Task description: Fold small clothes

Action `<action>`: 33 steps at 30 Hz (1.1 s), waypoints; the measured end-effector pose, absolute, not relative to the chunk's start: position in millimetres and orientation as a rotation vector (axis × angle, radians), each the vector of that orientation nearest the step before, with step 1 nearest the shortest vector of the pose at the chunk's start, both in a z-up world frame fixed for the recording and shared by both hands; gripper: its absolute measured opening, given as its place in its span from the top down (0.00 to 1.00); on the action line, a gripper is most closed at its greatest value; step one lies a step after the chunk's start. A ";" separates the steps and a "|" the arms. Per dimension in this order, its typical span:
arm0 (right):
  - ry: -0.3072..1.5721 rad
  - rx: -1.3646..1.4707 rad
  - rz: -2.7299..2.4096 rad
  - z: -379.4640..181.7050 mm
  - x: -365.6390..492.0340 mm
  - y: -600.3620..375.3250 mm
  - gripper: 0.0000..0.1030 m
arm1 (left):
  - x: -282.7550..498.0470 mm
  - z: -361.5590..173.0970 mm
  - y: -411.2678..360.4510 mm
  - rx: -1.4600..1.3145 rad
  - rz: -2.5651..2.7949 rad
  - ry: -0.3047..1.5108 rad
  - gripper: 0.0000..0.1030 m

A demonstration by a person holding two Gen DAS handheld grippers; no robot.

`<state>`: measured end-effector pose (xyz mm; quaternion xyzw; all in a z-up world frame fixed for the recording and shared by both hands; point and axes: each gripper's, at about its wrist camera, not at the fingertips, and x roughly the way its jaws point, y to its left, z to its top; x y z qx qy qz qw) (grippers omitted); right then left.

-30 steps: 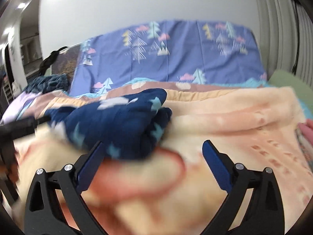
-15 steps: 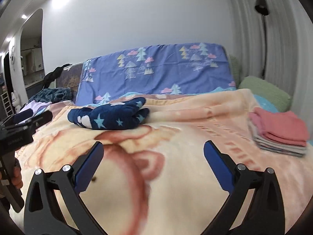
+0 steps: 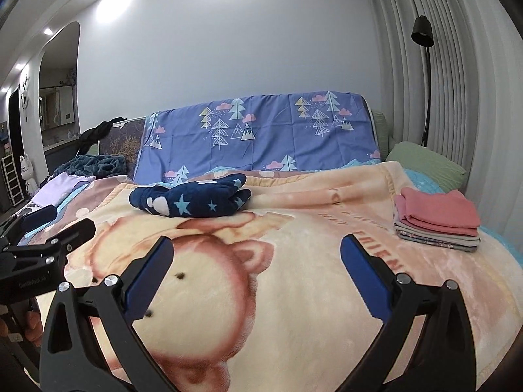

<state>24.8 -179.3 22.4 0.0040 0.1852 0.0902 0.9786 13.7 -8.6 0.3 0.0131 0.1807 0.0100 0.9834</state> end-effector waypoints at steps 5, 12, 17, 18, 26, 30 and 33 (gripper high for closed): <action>0.406 -0.002 0.176 19.8 20.9 -171.7 0.01 | 1.1 -3.7 -11.3 0.043 0.035 0.367 0.02; 0.459 0.047 0.164 9.3 21.4 -176.4 0.01 | -2.9 -10.3 -13.7 0.043 0.034 0.414 0.02; 0.473 0.053 0.159 6.6 20.0 -178.1 0.01 | -3.6 -12.5 -16.7 0.056 0.041 0.428 0.02; 0.477 0.052 0.160 6.1 20.2 -178.2 0.01 | -3.7 -12.5 -17.9 0.059 0.041 0.429 0.02; 0.487 0.045 0.163 2.2 20.1 -177.4 0.01 | 0.4 -14.0 -24.3 0.073 0.038 0.459 0.02; 0.493 0.048 0.166 -0.7 20.9 -177.4 0.01 | 3.7 -16.1 -26.0 0.078 0.030 0.470 0.02; 0.498 0.049 0.164 -1.9 23.0 -177.9 0.01 | 6.1 -17.7 -27.0 0.081 0.019 0.477 0.02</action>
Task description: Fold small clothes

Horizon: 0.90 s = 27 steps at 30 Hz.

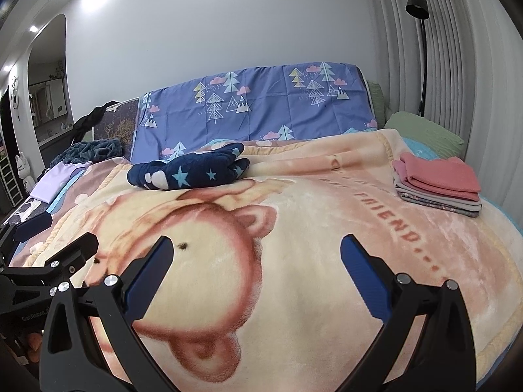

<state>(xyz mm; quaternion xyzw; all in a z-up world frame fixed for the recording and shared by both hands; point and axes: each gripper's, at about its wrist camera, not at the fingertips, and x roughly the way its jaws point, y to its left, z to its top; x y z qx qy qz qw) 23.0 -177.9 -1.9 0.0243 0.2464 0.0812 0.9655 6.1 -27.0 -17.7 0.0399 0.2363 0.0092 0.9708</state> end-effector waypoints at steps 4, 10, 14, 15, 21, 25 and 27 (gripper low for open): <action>0.498 0.052 0.161 -1.2 24.9 -177.8 0.01 | 6.3 -18.8 -27.6 0.083 0.018 0.478 0.02; 0.509 0.047 0.160 -2.2 27.3 -177.4 0.01 | 9.9 -23.6 -25.4 0.079 0.019 0.501 0.02; 0.517 0.043 0.159 -3.8 29.2 -177.2 0.01 | 12.3 -25.4 -23.8 0.078 0.026 0.513 0.02; 0.519 0.042 0.160 -4.0 30.0 -176.6 0.01 | 12.6 -25.6 -23.8 0.079 0.027 0.515 0.02; 0.531 0.041 0.154 -6.7 33.1 -176.8 0.01 | 14.0 -28.8 -23.9 0.084 0.022 0.527 0.02; 0.535 0.041 0.149 -7.7 34.1 -177.8 0.01 | 14.6 -30.1 -25.4 0.091 0.018 0.532 0.02; 0.536 0.042 0.147 -8.1 34.3 -178.1 0.01 | 14.7 -30.2 -25.7 0.091 0.019 0.532 0.02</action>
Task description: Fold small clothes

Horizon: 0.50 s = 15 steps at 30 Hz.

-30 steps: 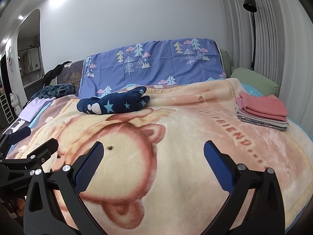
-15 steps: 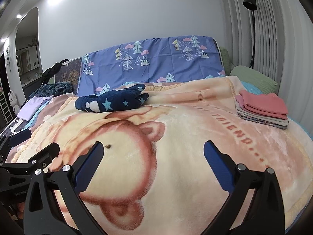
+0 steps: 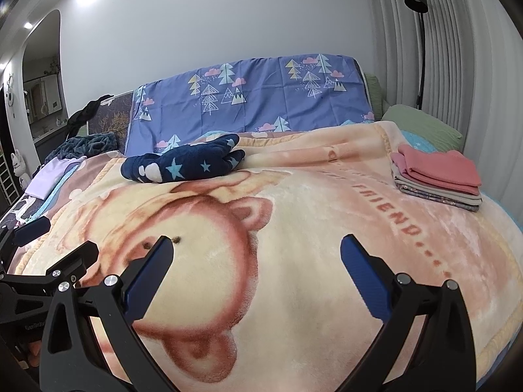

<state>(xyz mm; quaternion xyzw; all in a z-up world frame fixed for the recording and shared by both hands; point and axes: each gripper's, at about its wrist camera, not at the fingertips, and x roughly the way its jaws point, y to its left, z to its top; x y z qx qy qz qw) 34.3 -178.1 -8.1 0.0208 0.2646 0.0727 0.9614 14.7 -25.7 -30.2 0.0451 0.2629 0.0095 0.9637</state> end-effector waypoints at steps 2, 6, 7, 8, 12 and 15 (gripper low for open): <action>0.536 0.044 0.146 -8.2 34.5 -178.8 0.01 | 14.9 -30.4 -25.5 0.090 0.019 0.533 0.02; 0.537 0.041 0.147 -8.1 34.4 -178.5 0.01 | 15.0 -31.8 -24.9 0.091 0.021 0.538 0.02; 0.537 0.041 0.147 -8.1 34.3 -178.5 0.01 | 15.1 -32.3 -24.9 0.091 0.021 0.540 0.02; 0.537 0.040 0.147 -8.2 34.1 -178.1 0.01 | 15.0 -32.8 -24.6 0.091 0.020 0.541 0.02; 0.541 0.037 0.142 -9.4 35.0 -179.3 0.01 | 14.8 -33.3 -25.0 0.092 0.020 0.542 0.02; 0.542 0.035 0.141 -10.9 34.7 -178.8 0.01 | 14.1 -34.9 -24.4 0.094 0.018 0.543 0.02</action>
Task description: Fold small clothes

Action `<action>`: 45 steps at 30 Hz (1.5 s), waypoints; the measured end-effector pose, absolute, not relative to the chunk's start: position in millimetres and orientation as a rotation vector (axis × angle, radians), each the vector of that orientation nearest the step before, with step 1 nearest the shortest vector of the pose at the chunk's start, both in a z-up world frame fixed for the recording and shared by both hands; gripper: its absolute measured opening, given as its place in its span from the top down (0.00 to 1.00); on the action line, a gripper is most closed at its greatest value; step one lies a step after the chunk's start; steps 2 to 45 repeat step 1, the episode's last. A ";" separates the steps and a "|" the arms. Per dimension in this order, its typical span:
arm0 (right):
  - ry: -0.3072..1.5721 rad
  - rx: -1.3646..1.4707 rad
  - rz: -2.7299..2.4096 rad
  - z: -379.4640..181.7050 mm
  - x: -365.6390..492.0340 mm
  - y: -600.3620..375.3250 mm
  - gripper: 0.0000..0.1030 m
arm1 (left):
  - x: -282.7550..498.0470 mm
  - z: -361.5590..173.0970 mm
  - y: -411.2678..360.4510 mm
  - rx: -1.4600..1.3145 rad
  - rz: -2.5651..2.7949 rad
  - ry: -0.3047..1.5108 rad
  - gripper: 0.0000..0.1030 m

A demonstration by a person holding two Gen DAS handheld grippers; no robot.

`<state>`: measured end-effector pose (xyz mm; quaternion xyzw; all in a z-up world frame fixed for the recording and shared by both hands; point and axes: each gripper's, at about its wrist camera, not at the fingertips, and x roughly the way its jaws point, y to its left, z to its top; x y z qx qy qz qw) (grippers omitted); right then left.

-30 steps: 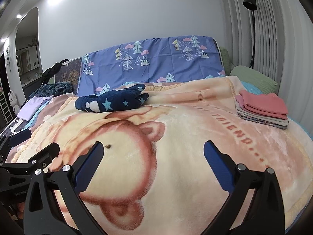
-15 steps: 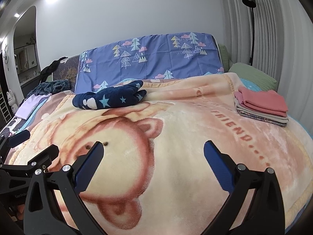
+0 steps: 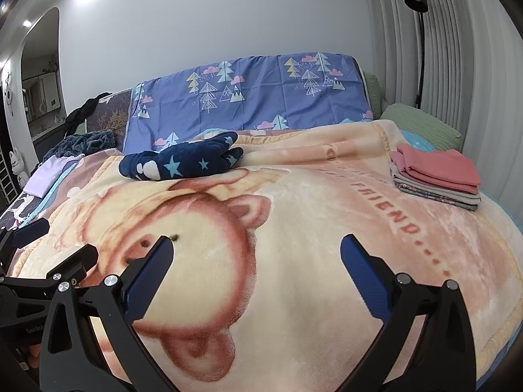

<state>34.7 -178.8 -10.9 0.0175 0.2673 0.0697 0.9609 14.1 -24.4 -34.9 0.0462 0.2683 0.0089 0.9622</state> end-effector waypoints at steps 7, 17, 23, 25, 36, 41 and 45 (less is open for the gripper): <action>0.543 0.034 0.141 -10.8 34.7 -178.3 0.01 | 13.9 -35.7 -23.3 0.094 0.016 0.544 0.02; 0.543 0.034 0.141 -10.8 34.7 -178.3 0.01 | 13.9 -35.7 -23.3 0.094 0.016 0.544 0.02; 0.543 0.034 0.141 -10.8 34.7 -178.3 0.01 | 13.9 -35.7 -23.3 0.094 0.016 0.544 0.02; 0.543 0.034 0.141 -10.8 34.7 -178.3 0.01 | 13.9 -35.7 -23.3 0.094 0.016 0.544 0.02; 0.543 0.034 0.141 -10.8 34.7 -178.3 0.01 | 13.9 -35.7 -23.3 0.094 0.016 0.544 0.02; 0.543 0.034 0.141 -10.8 34.7 -178.3 0.01 | 13.9 -35.7 -23.3 0.094 0.016 0.544 0.02; 0.543 0.034 0.141 -10.8 34.7 -178.3 0.01 | 13.9 -35.7 -23.3 0.094 0.016 0.544 0.02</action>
